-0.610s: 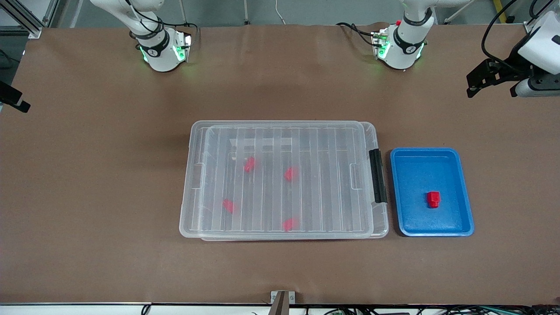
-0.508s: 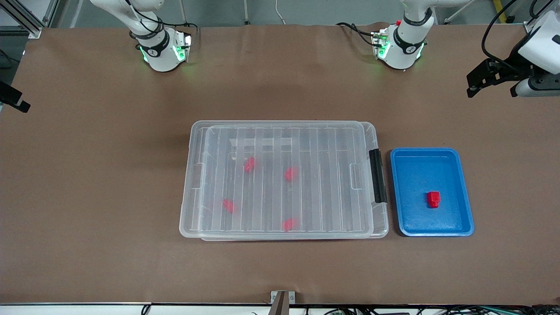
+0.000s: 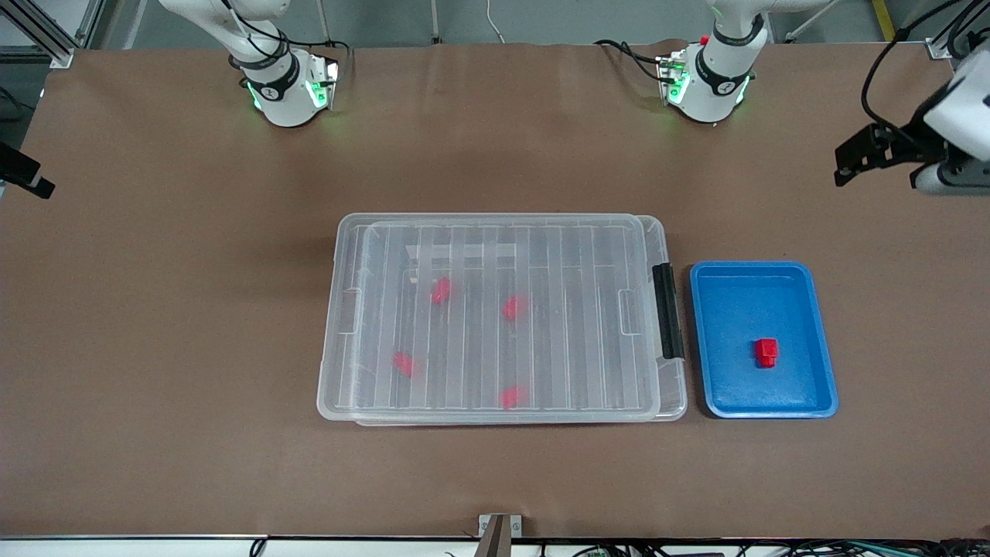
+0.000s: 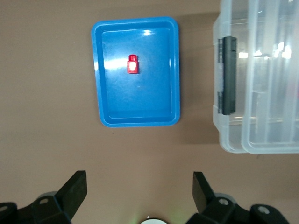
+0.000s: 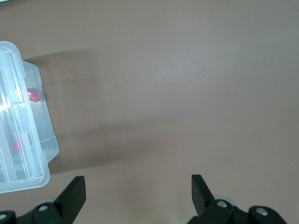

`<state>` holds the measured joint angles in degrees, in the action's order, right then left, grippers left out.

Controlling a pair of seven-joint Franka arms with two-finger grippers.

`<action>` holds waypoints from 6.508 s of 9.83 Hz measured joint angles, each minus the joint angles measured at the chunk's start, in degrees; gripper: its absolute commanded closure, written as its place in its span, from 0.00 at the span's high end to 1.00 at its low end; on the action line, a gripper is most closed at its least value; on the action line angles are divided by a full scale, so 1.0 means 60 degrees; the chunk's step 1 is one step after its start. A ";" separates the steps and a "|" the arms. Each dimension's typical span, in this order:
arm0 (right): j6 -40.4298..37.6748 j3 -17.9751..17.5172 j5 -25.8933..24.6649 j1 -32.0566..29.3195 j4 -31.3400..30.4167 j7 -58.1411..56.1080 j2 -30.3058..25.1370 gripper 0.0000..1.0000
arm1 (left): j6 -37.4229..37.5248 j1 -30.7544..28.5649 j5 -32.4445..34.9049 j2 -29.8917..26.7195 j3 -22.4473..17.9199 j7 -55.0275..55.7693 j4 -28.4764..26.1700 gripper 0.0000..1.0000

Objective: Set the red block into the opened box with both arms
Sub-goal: 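Reach the left gripper to the red block while the right gripper reaches the box, then grasp the red block with the left gripper while the right gripper grips the box, then lift the block with the left gripper while the right gripper slides the box base out, then carry the block over the open box while the right gripper withdraws, then lower the red block into the box and open the left gripper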

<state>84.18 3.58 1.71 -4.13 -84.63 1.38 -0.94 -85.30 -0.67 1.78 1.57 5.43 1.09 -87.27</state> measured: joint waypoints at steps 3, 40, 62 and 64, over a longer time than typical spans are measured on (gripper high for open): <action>0.0844 -0.0144 0.0029 0.1639 -0.0213 0.0699 0.0544 1.00 | -0.1693 -0.0128 0.0018 0.1443 -0.0003 -0.0011 -0.0460 1.00; 0.3401 0.0106 0.0042 0.1883 -0.0029 0.0781 0.3424 1.00 | -0.5024 0.1123 0.0843 0.4837 0.3116 0.5003 -0.0052 0.02; -0.0220 -0.0059 -0.0206 -0.0509 0.0054 -0.0468 0.0299 1.00 | -0.5621 0.1383 0.2553 0.4842 0.3424 0.6101 -0.0822 1.00; -0.0218 -0.0054 -0.0210 -0.0509 0.0054 -0.0465 0.0287 1.00 | -0.5162 0.1088 0.2539 0.3842 0.3448 0.5986 -0.0664 1.00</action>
<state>82.87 3.25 0.45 -7.18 -84.31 -1.41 0.79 -116.28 5.86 17.01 24.62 26.12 37.01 -91.25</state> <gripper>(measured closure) 0.000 0.000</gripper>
